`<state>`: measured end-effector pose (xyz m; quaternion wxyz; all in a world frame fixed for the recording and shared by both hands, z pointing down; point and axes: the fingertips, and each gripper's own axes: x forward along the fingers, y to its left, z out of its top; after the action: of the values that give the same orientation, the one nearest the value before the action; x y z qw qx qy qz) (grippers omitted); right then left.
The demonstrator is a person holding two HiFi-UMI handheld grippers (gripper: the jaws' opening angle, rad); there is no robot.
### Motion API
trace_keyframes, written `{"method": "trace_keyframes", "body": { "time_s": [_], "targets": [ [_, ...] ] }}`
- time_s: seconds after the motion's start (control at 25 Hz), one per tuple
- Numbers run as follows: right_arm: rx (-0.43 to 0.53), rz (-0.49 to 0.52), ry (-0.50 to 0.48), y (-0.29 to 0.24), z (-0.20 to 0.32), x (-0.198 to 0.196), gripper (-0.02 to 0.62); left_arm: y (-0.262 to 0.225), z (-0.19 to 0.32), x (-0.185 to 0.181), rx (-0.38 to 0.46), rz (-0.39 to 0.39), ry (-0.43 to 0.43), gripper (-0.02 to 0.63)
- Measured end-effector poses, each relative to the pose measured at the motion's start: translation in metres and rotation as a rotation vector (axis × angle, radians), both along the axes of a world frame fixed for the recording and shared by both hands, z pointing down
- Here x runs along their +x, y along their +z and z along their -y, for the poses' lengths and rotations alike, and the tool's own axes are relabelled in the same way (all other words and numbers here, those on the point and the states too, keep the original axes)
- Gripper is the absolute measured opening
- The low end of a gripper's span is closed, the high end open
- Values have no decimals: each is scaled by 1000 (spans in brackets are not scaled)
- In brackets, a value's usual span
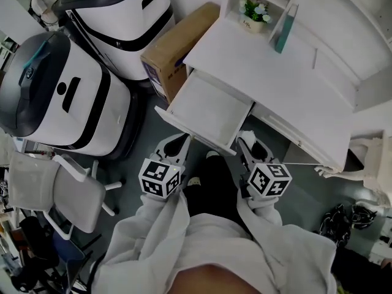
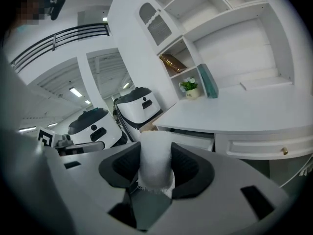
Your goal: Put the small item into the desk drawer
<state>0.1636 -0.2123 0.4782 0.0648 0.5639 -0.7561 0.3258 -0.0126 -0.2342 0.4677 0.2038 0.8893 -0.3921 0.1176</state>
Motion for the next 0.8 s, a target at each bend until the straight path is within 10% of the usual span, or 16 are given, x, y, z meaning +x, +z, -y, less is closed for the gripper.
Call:
{"method": "trace_keyframes", "body": {
  "time_s": [0.8],
  "targets": [
    [-167,-106,-272,72,116,-12,192,48,74,-2,-152,27,-181,17]
  ]
}}
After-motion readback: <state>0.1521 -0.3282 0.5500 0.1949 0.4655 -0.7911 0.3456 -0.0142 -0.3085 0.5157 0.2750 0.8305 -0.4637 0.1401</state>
